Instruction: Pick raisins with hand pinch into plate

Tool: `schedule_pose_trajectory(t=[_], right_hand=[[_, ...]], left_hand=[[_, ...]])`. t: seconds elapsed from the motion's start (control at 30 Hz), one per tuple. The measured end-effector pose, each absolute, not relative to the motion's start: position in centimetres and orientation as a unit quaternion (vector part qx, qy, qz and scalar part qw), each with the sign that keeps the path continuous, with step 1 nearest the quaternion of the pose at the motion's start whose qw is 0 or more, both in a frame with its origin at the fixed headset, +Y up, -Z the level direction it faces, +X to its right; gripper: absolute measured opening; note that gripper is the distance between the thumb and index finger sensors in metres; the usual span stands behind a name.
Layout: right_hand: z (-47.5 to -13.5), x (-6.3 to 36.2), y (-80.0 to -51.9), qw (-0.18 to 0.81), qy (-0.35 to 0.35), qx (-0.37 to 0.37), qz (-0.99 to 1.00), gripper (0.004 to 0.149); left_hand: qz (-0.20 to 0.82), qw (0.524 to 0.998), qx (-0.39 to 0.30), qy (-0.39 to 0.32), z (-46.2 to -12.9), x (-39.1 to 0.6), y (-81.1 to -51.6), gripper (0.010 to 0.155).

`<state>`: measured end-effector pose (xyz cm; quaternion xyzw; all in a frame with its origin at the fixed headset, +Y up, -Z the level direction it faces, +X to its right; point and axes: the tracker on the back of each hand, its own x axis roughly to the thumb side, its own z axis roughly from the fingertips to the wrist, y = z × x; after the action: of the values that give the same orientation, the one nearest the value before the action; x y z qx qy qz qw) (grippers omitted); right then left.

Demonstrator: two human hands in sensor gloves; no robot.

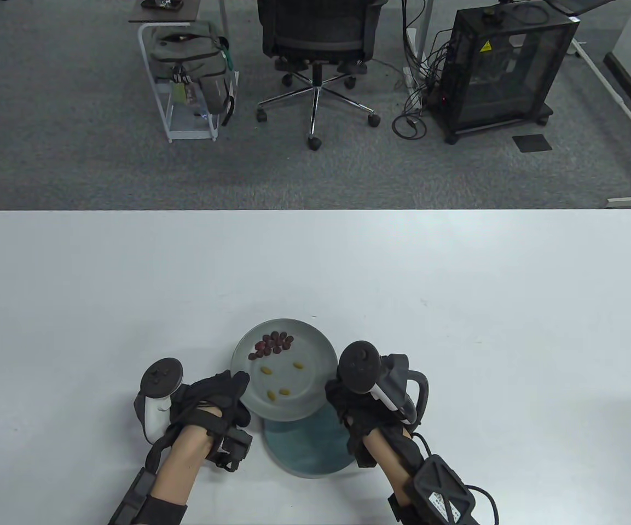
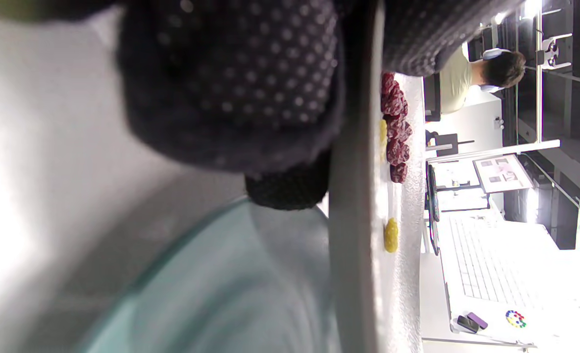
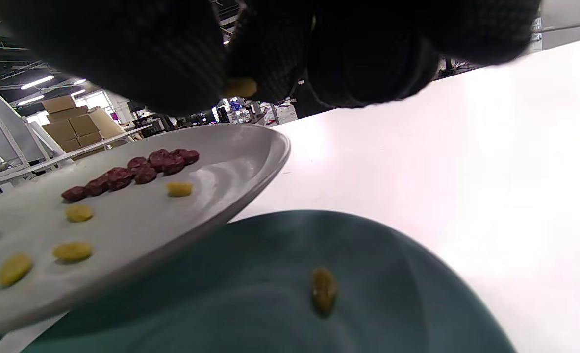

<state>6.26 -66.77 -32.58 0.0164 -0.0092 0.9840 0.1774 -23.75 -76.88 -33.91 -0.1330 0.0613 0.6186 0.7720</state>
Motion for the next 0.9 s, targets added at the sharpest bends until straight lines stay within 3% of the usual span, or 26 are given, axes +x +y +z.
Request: schedule_pose_trajectory(t=[0.3,0.9], right_hand=[[-32.4,6.6,-66.8,0.151,-0.004,0.022,0.988,0.053],[-31.6,6.2,-71.9,0.088,0.072,0.016,0.993,0.052]], left_hand=[[0.627,0.766,-0.125,0.071,-34.0,-24.4,-76.8,0.051],[0.638,0.758,-0.108,0.077,-34.0,-25.0,-76.6,0.051]])
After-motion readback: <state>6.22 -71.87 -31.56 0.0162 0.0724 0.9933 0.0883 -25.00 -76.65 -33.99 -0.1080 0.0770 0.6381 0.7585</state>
